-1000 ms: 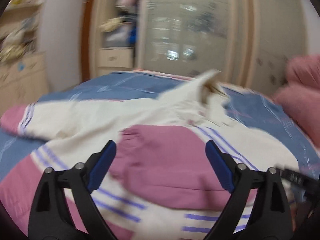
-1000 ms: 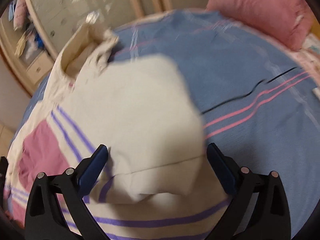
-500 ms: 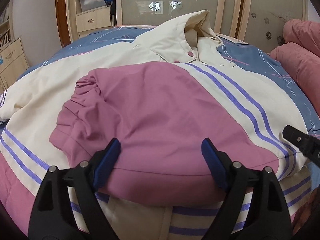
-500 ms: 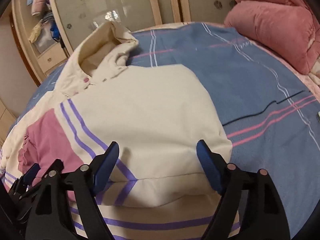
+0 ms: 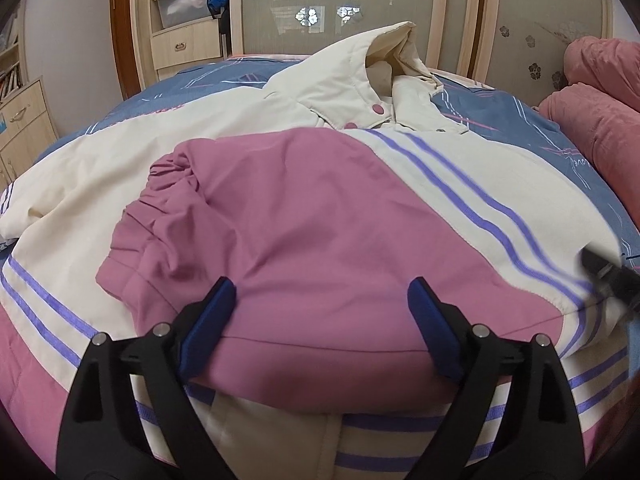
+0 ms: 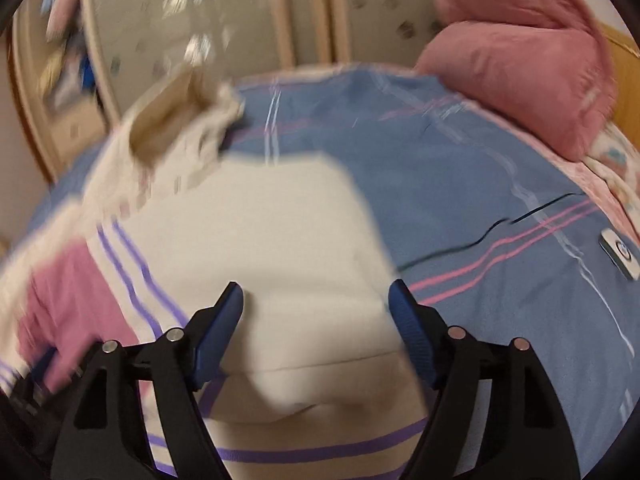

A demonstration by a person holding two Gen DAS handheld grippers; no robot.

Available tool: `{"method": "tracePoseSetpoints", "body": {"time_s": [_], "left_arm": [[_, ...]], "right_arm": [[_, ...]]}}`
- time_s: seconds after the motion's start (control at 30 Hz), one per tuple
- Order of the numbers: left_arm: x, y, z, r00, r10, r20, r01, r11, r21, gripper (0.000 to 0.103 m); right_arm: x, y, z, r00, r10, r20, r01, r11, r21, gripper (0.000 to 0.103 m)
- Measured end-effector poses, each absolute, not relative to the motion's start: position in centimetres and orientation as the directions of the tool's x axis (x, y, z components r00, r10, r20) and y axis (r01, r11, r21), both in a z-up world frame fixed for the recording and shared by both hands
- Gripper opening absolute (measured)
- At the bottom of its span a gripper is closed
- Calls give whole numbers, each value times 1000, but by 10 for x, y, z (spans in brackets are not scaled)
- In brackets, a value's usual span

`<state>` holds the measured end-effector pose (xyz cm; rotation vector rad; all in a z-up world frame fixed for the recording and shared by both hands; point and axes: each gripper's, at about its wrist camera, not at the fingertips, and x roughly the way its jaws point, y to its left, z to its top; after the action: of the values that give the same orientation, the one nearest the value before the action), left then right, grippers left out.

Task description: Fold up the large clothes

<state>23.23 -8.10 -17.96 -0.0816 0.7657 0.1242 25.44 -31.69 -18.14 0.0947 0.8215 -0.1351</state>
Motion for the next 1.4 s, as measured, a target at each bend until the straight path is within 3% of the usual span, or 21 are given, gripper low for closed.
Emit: {"method": "tracePoseSetpoints", "body": {"time_s": [0.23, 0.43, 0.57, 0.7, 0.9, 1.07, 1.27, 1.4], "left_arm": [[233, -82, -180, 715, 87, -694, -142, 990, -22, 91], [232, -83, -180, 715, 88, -693, -142, 990, -21, 92], [233, -83, -180, 715, 88, -693, -141, 990, -20, 92], [233, -83, -179, 716, 92, -692, -141, 990, -14, 92], [206, -91, -161, 816, 151, -559, -169, 985, 19, 101], [234, -88, -178, 712, 123, -691, -148, 989, 24, 101], [232, -89, -178, 719, 134, -682, -151, 988, 35, 101], [231, -89, -176, 720, 130, -681, -149, 988, 31, 101]], "right_arm": [[254, -321, -181, 671, -77, -738, 164, 985, 46, 89], [238, -319, -162, 761, -40, -648, 140, 985, 104, 89], [253, -315, -181, 672, -52, -738, 137, 989, 55, 89], [256, -311, -185, 655, -67, -752, 132, 991, 27, 91], [256, -310, -186, 650, -72, -756, 128, 992, 16, 92], [257, -311, -184, 651, -68, -756, 128, 991, 22, 93], [241, -322, -164, 737, -12, -676, 141, 981, 135, 93], [254, -322, -181, 655, -39, -755, 158, 984, 86, 93]]}}
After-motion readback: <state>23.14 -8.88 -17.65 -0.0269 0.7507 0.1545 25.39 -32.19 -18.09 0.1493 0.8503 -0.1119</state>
